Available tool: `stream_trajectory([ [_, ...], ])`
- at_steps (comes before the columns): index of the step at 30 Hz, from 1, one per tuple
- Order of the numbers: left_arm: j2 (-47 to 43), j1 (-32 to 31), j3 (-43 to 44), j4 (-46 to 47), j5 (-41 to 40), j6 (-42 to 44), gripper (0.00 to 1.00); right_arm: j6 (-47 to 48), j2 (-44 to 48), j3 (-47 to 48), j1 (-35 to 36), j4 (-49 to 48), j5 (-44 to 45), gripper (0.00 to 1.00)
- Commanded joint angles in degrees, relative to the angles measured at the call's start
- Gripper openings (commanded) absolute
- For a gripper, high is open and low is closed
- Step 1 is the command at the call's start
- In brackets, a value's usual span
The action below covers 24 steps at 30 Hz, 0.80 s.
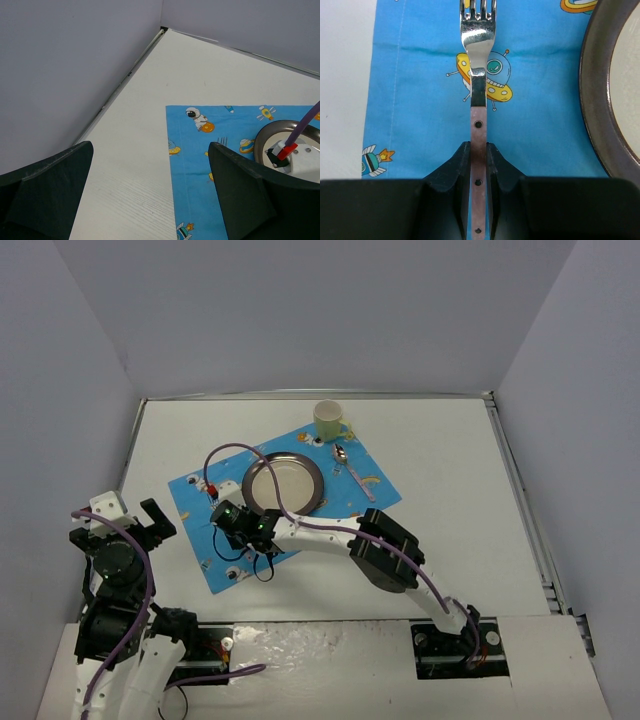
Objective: Set the dinner table for one person
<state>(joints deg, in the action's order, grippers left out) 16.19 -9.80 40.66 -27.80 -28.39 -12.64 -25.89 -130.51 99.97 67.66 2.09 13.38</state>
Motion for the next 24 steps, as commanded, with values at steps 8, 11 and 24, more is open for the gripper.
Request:
stream_trajectory([
  [8, 0.5, -0.3, 1.1, 2.1, -0.2, -0.6, 0.97, -1.8, -0.7, 4.0, 0.2, -2.4, 3.4, 0.0],
  [11, 0.4, -0.3, 1.1, 2.1, -0.2, -0.6, 0.97, -1.6, -1.1, 3.9, 0.2, -0.6, 3.1, 0.0],
  [24, 0.3, -0.3, 1.2, 2.2, -0.2, -0.6, 0.97, -0.3, -2.3, 4.2, 0.5, -0.1, 2.1, 0.0],
])
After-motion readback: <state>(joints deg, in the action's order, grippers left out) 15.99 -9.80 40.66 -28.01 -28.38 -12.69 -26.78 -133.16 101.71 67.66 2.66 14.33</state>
